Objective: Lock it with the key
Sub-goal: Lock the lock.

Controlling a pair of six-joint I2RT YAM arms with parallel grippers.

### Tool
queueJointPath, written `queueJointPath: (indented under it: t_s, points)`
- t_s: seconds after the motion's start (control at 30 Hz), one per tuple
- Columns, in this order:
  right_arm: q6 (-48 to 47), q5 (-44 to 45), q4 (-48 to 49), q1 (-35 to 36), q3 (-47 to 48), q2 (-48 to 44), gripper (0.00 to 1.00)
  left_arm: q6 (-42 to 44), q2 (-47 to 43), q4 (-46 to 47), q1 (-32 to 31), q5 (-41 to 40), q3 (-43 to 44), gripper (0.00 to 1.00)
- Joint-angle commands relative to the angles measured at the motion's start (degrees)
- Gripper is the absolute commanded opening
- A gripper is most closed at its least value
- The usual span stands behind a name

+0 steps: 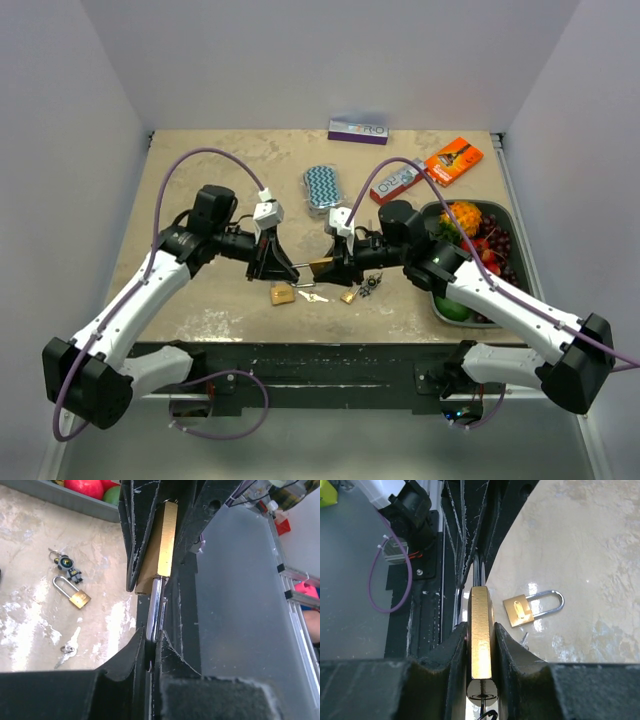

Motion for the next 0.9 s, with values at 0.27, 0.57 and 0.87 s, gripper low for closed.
queueJointPath:
  t_s: [0.27, 0.57, 0.87]
  points:
    - [4.38, -4.24, 5.56, -0.54, 3.01, -1.86, 0.0, 11.63, 2.35, -3.43, 5.4, -9.8, 7.95, 0.0]
    - [17.65, -6.0, 13.46, -1.33, 2.48, 0.95, 0.0, 2.48, -4.07, 6.44, 5.32, -15.77, 4.88, 0.0]
    - [23.56, -6.09, 17.35, -2.29, 2.39, 2.45, 0.0, 0.63, -5.65, 7.6, 5.32, -15.88, 4.96, 0.0]
